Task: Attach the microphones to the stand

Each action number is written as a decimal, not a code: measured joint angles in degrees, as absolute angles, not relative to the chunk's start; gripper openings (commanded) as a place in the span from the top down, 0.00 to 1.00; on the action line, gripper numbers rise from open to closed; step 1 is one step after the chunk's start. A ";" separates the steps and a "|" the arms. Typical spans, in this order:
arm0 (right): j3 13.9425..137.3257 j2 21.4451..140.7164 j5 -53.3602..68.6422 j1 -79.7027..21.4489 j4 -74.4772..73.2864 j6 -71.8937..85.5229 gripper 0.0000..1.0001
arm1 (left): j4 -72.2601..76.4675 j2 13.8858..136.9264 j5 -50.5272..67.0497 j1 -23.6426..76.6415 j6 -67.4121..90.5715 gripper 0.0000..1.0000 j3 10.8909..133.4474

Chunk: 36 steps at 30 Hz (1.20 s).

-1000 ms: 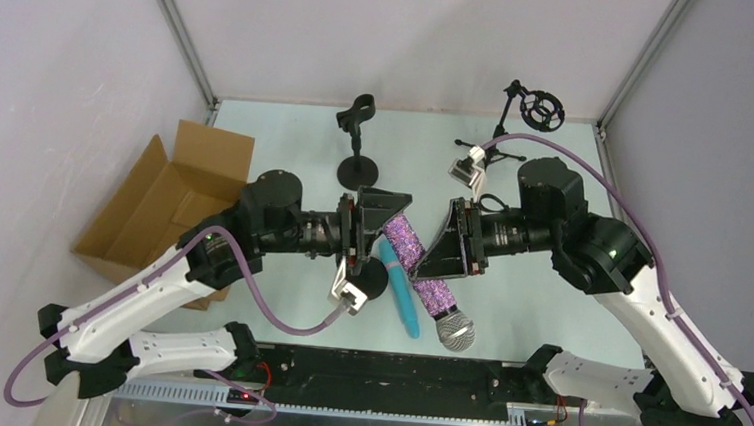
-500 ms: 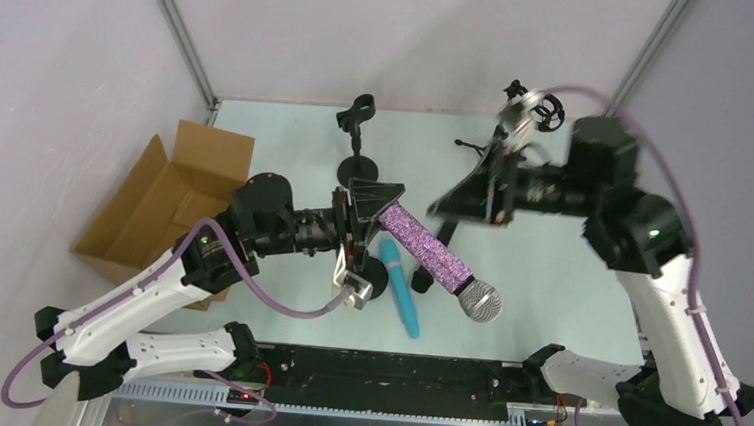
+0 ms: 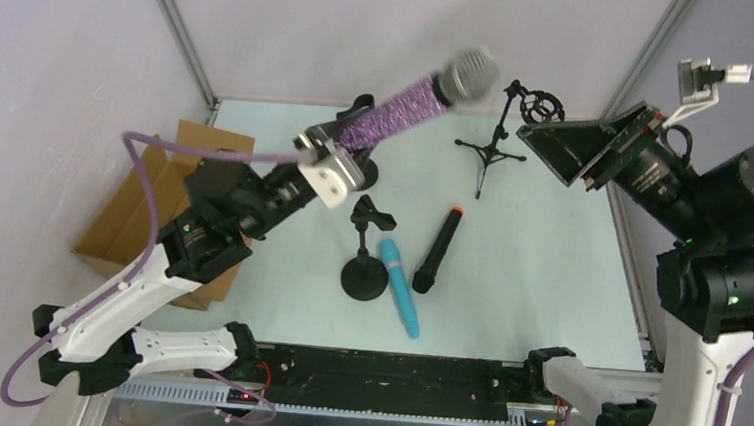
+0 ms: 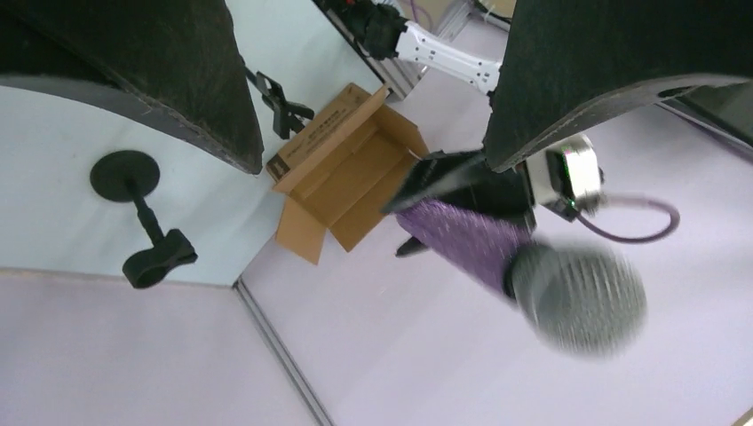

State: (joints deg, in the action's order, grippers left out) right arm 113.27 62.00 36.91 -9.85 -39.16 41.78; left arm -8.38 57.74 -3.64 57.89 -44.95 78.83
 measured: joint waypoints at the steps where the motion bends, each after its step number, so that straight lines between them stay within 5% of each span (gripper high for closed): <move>1: 110.96 60.73 36.29 -9.93 -37.63 41.78 0.00 | -8.27 58.04 -5.34 57.71 -41.69 1.00 80.36; 9: 97.21 55.64 31.16 -24.58 -25.80 37.15 0.01 | -9.06 59.35 -11.40 56.10 -21.50 1.00 88.14; 16: 110.28 67.83 23.00 -44.88 -23.14 23.79 0.05 | -11.62 59.70 -6.70 55.79 -13.15 1.00 88.31; 29: 113.14 75.22 17.80 -49.50 -12.29 14.96 0.18 | -13.21 58.26 4.56 53.21 -7.20 1.00 85.34; 36: 113.14 76.47 18.33 -49.78 -7.33 14.87 0.43 | -13.47 57.89 7.92 52.56 -6.42 1.00 83.96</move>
State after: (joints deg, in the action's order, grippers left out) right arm 113.14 76.47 18.33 -49.78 -7.33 14.87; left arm -13.47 57.89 7.92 52.56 -6.42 83.96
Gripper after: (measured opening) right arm 0.668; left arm 0.453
